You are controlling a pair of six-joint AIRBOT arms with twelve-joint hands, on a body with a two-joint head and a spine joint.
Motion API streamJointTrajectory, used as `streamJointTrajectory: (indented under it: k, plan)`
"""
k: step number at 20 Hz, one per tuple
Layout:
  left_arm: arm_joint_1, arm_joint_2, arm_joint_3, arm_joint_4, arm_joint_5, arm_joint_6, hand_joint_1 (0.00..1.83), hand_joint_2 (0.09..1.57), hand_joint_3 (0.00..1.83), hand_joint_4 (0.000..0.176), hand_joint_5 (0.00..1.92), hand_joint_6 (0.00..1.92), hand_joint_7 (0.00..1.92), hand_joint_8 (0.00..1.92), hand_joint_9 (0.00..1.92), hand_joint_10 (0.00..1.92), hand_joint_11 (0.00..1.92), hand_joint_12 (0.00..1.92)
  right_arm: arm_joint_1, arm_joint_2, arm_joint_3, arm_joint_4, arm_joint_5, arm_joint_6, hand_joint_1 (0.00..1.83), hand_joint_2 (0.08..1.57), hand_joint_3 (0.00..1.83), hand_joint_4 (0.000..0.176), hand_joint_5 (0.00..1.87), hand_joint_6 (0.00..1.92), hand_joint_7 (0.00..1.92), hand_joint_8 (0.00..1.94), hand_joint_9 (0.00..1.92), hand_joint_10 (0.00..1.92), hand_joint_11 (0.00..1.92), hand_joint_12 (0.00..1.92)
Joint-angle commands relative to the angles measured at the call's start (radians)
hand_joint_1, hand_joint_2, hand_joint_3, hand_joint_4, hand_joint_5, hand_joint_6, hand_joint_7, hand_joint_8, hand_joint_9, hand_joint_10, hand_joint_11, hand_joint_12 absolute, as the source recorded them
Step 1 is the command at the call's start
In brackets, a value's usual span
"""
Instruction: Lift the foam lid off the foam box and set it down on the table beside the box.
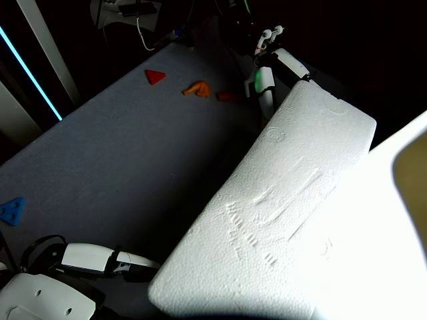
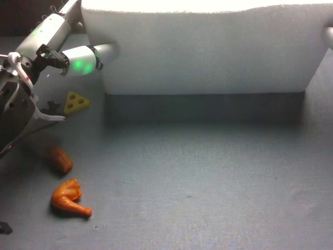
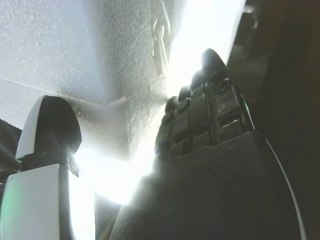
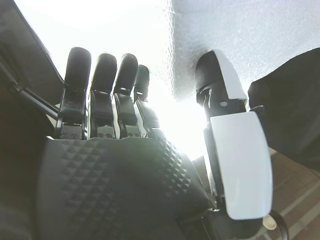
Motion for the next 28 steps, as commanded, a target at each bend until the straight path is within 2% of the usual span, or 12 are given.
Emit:
streamJointTrajectory:
  k: [1, 4, 7, 11, 13, 14, 15, 16, 22, 23, 26, 28]
  plan:
    - [-0.015, 0.007, 0.007, 0.011, -0.140, -0.011, 0.66, 1.14, 0.00, 0.000, 0.02, 0.00, 0.08, 0.00, 0.14, 0.02, 0.00, 0.97, 0.009, 0.010, 0.006, -0.039, 0.096, 0.004, 0.72, 1.27, 0.00, 0.000, 0.00, 0.92, 0.00, 1.32, 0.00, 1.69, 0.00, 1.92]
    - [-0.021, 0.012, 0.000, 0.023, -0.157, -0.011, 0.64, 1.14, 0.00, 0.000, 0.00, 0.00, 0.04, 0.00, 0.11, 0.01, 0.00, 0.90, 0.009, 0.010, 0.001, -0.053, 0.108, 0.005, 0.74, 1.25, 0.00, 0.000, 0.00, 0.79, 0.00, 1.27, 0.00, 1.69, 0.00, 1.92]
    - [-0.027, 0.031, -0.024, 0.038, -0.193, -0.007, 0.65, 1.14, 0.00, 0.016, 0.01, 0.00, 0.06, 0.01, 0.14, 0.02, 0.00, 0.92, 0.017, 0.010, -0.014, -0.077, 0.126, 0.005, 0.73, 1.25, 0.00, 0.000, 0.00, 1.08, 0.00, 1.52, 0.00, 1.86, 0.00, 1.92]
    - [-0.030, 0.055, -0.057, 0.057, -0.221, 0.002, 0.71, 1.14, 0.00, 0.015, 0.00, 0.00, 0.03, 0.00, 0.08, 0.01, 0.00, 0.69, 0.034, 0.010, -0.039, -0.096, 0.145, 0.004, 0.67, 1.24, 0.00, 0.000, 0.00, 0.85, 0.00, 1.00, 0.00, 1.42, 0.00, 1.92]
    - [-0.022, 0.070, -0.075, 0.058, -0.245, 0.003, 0.69, 1.15, 0.00, 0.012, 0.00, 0.00, 0.00, 0.00, 0.02, 0.01, 0.00, 0.43, 0.036, 0.022, -0.056, -0.101, 0.154, 0.001, 0.67, 1.24, 0.00, 0.000, 0.00, 0.71, 0.00, 1.24, 0.00, 1.70, 0.00, 1.92]
    - [-0.020, 0.078, -0.085, 0.060, -0.257, 0.005, 0.69, 1.16, 0.00, 0.000, 0.00, 0.00, 0.00, 0.00, 0.01, 0.00, 0.00, 0.29, 0.036, 0.029, -0.066, -0.103, 0.160, -0.003, 0.67, 1.24, 0.00, 0.000, 0.00, 0.69, 0.00, 1.09, 0.00, 1.57, 0.00, 1.92]
    - [-0.015, 0.093, -0.105, 0.063, -0.272, 0.013, 0.70, 1.15, 0.00, 0.012, 0.00, 0.00, 0.00, 0.00, 0.00, 0.00, 0.00, 0.06, 0.036, 0.038, -0.077, -0.107, 0.166, -0.011, 0.70, 1.23, 0.00, 0.000, 0.00, 0.67, 0.00, 1.64, 0.09, 1.85, 0.23, 1.92]
    - [-0.011, 0.100, -0.115, 0.067, -0.281, 0.015, 0.70, 1.15, 0.00, 0.020, 0.00, 0.00, 0.00, 0.00, 0.00, 0.00, 0.00, 0.01, 0.036, 0.041, -0.081, -0.110, 0.168, -0.012, 0.71, 1.22, 0.00, 0.000, 0.00, 0.73, 0.00, 1.87, 0.20, 1.91, 0.36, 1.92]
    - [0.000, 0.126, -0.148, 0.076, -0.319, 0.025, 0.67, 1.14, 0.00, 0.025, 0.00, 0.00, 0.00, 0.00, 0.00, 0.00, 0.00, 0.00, 0.029, 0.069, -0.107, -0.121, 0.188, -0.017, 0.75, 1.24, 0.00, 0.000, 0.00, 0.93, 0.16, 1.94, 0.36, 1.92, 0.47, 1.92]
    - [0.001, 0.127, -0.149, 0.079, -0.319, 0.026, 0.68, 1.14, 0.00, 0.034, 0.00, 0.00, 0.00, 0.00, 0.00, 0.00, 0.00, 0.00, 0.031, 0.072, -0.110, -0.127, 0.191, -0.017, 0.73, 1.25, 0.00, 0.000, 0.00, 0.79, 0.03, 1.63, 0.07, 1.90, 0.20, 1.92]
    - [0.008, 0.130, -0.153, 0.079, -0.324, 0.027, 0.70, 1.13, 0.00, 0.033, 0.00, 0.00, 0.00, 0.00, 0.00, 0.00, 0.00, 0.00, 0.036, 0.074, -0.114, -0.143, 0.193, -0.019, 0.66, 1.25, 0.00, 0.000, 0.00, 0.39, 0.00, 0.96, 0.00, 1.45, 0.00, 1.92]
    - [0.008, 0.130, -0.152, 0.078, -0.323, 0.028, 0.68, 1.14, 0.00, 0.023, 0.00, 0.00, 0.00, 0.00, 0.00, 0.00, 0.00, 0.00, 0.039, 0.077, -0.116, -0.146, 0.195, -0.020, 0.65, 1.25, 0.00, 0.000, 0.00, 0.38, 0.00, 1.10, 0.00, 1.63, 0.00, 1.92]
